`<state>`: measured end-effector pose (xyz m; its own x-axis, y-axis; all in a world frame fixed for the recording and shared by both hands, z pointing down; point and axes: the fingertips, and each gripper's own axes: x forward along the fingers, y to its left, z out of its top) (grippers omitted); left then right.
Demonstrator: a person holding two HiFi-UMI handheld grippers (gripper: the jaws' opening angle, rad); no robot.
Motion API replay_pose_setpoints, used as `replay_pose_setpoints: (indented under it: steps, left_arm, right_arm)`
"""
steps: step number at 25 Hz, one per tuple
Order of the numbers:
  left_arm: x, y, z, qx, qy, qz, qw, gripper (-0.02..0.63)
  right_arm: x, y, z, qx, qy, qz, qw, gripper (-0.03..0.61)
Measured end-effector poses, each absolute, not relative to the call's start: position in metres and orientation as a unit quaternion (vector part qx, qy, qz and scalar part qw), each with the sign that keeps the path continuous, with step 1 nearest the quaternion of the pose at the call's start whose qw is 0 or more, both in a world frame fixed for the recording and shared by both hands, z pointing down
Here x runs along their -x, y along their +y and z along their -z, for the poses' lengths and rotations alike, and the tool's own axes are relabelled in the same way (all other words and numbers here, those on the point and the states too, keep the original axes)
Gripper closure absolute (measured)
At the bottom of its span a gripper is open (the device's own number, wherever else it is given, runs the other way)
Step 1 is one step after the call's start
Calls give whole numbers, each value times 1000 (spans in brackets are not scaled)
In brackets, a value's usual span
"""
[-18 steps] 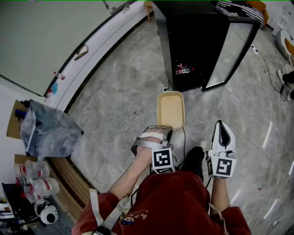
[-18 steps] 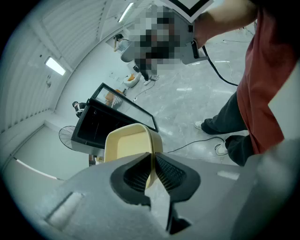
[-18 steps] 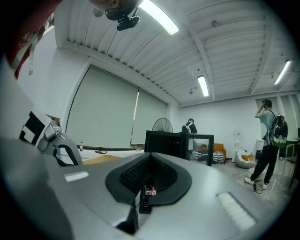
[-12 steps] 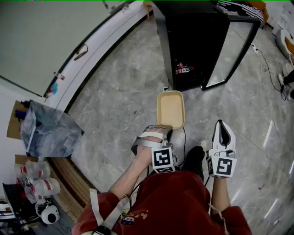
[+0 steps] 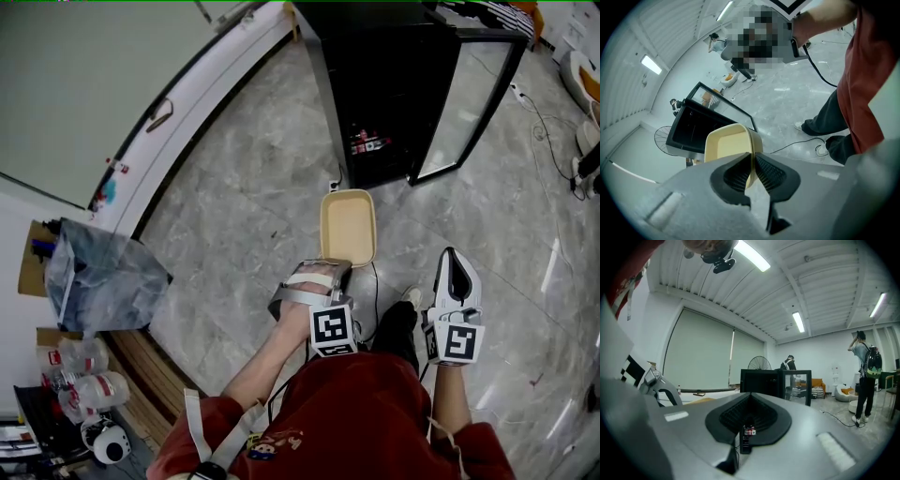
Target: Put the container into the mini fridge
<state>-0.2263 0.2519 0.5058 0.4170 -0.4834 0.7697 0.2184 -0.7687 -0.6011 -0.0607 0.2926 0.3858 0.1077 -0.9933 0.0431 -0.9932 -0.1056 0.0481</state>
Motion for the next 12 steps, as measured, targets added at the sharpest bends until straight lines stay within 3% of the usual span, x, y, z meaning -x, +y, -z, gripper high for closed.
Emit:
replay_pose_setpoints:
  steps: [12]
  left_arm:
    - [136,217,-504,780,71,533,321,574]
  right_arm:
    - [-34,260,-393,-759,-649,-28,45,578]
